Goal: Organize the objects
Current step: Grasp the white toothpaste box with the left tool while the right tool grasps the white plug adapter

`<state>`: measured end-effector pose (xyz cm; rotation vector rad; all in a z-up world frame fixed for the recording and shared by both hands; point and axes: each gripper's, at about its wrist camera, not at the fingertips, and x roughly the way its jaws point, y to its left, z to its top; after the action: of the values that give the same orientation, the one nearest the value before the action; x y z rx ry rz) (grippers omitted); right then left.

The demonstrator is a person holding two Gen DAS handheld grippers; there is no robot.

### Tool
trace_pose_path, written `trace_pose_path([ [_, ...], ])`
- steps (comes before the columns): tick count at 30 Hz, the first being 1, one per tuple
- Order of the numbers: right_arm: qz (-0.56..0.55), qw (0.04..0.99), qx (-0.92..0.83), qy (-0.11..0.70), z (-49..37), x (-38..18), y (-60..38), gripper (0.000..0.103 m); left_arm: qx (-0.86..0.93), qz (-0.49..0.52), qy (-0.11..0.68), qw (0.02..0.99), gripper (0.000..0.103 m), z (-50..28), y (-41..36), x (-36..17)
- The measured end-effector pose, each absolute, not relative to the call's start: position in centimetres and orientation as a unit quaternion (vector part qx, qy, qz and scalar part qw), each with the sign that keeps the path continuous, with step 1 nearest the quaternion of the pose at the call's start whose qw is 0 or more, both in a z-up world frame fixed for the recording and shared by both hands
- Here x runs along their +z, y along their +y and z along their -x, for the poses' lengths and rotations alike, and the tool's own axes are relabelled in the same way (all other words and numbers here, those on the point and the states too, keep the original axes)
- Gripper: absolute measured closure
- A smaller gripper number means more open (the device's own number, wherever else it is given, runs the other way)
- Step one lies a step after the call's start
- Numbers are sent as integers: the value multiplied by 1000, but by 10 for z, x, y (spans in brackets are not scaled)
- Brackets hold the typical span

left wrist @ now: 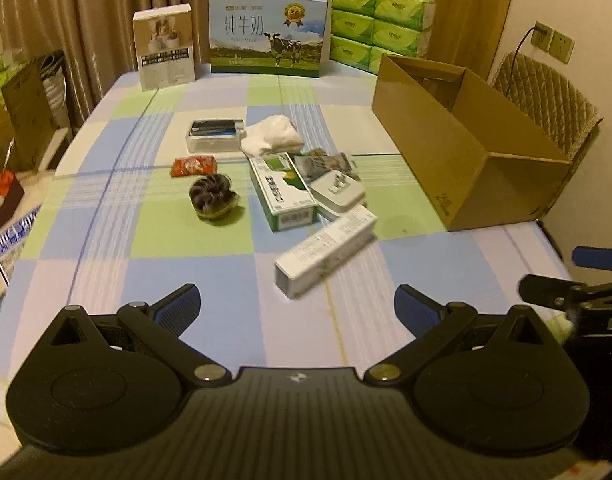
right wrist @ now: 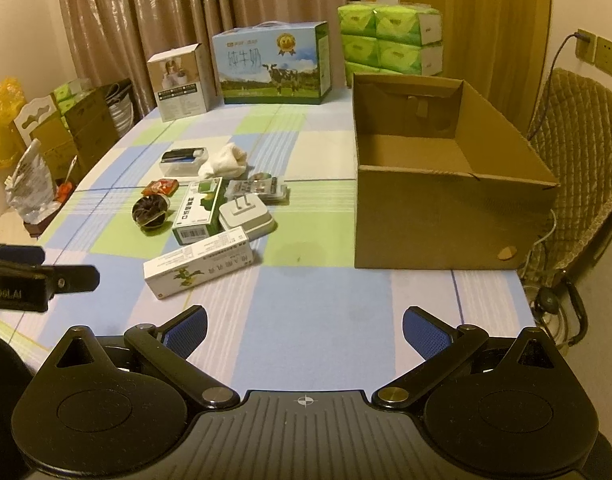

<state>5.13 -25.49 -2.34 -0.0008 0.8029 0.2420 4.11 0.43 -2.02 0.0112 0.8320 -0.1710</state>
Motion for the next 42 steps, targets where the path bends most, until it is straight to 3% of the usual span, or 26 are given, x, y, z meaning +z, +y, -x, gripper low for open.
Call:
trace_pose_path([
  [7,-2,909,123,397,-80,-41,-251,2,-133,-34,417,899,13,-82,4,-43],
  [10,-4,905,127,405,-92,-50,-250,15,-165,-44,415,894,16,-100,0,-56],
  [14,-10,899,125,419,-109,-63,-252,18,-200,-74,415,884,26,-124,-13,-74],
  [17,-10,896,122,427,-118,-70,-252,18,-229,-102,422,871,36,-140,-25,-89],
  [22,-7,891,128,436,-131,-80,-248,18,-243,-131,440,855,70,-159,-36,-110],
  [25,-1,887,146,437,-137,-85,-239,18,-238,-123,453,851,79,-160,-33,-112],
  [32,18,887,196,418,-162,-90,-203,18,-152,-78,487,857,82,-143,9,-105],
  [42,-4,891,180,418,-232,-113,-162,18,-88,-13,475,875,82,-160,29,-108],
])
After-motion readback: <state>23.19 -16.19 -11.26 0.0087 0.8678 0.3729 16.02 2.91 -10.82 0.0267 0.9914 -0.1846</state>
